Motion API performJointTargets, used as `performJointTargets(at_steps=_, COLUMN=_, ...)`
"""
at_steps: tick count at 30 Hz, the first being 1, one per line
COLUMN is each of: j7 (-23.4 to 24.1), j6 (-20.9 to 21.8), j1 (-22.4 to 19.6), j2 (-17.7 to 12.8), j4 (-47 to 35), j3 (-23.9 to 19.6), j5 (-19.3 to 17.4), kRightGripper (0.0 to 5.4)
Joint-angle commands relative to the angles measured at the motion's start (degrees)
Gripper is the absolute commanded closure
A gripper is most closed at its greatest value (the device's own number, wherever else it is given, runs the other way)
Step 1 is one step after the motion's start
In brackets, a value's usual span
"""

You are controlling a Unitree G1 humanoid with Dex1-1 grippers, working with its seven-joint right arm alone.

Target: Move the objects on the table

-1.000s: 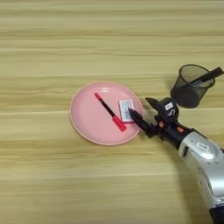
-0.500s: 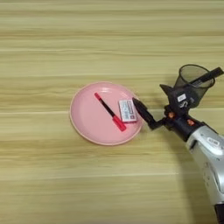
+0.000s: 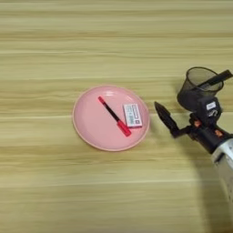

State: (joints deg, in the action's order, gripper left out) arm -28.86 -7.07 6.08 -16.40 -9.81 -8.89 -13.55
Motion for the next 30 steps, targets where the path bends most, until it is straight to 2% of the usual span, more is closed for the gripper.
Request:
performJointTargets(at_steps=1, j7=1.9, j6=0.6, j1=-0.6, j2=-2.1, j4=-1.0, j3=-2.4, j5=0.4, kRightGripper=0.04)
performJointTargets(at_steps=14, j7=4.9, j6=-0.7, j1=-0.1, j2=-2.4, j4=4.6, j3=-3.8, j5=2.5, kRightGripper=0.04)
performJointTargets(at_steps=26, j7=10.4, j6=-2.6, j1=-6.1, j2=1.3, j4=12.0, j3=-2.9, j5=3.0, kRightGripper=0.04)
performJointTargets(at_steps=30, j7=11.7, j6=-3.2, j1=-6.8, j2=1.8, j4=13.2, j3=-2.9, j5=3.4, kRightGripper=0.04)
